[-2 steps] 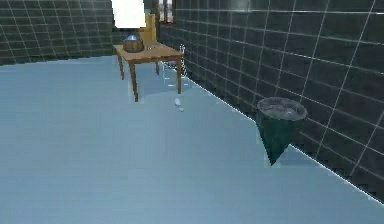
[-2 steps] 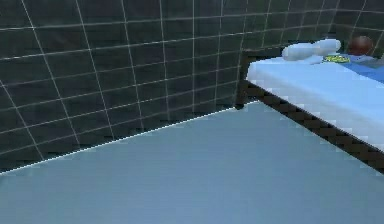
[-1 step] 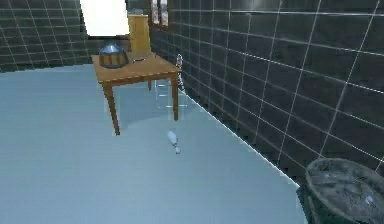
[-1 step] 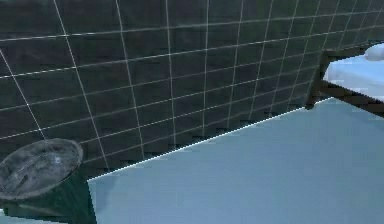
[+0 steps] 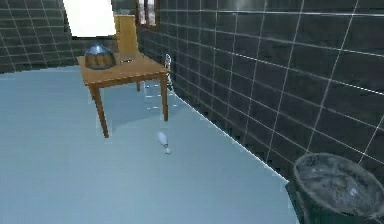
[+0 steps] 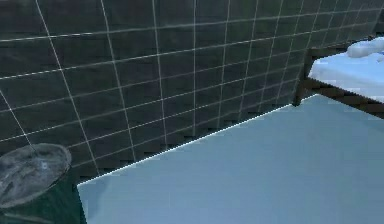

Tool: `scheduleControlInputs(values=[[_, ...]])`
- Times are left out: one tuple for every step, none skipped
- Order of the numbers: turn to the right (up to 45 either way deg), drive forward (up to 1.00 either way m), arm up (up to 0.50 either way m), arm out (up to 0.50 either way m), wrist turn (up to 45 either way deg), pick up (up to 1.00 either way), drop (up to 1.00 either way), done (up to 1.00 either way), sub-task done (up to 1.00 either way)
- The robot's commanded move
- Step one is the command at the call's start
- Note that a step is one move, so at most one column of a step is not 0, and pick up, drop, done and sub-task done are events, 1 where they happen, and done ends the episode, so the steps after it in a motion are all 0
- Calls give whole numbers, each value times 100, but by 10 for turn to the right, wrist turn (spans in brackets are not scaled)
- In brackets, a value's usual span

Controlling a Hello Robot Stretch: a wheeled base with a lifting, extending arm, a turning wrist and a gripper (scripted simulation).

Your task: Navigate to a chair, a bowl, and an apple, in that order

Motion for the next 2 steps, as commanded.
scheduleControlInputs(values=[[0, 100, 0, 0, 0, 0, 0, 0, 0], [0, 100, 0, 0, 0, 0, 0, 0, 0]])
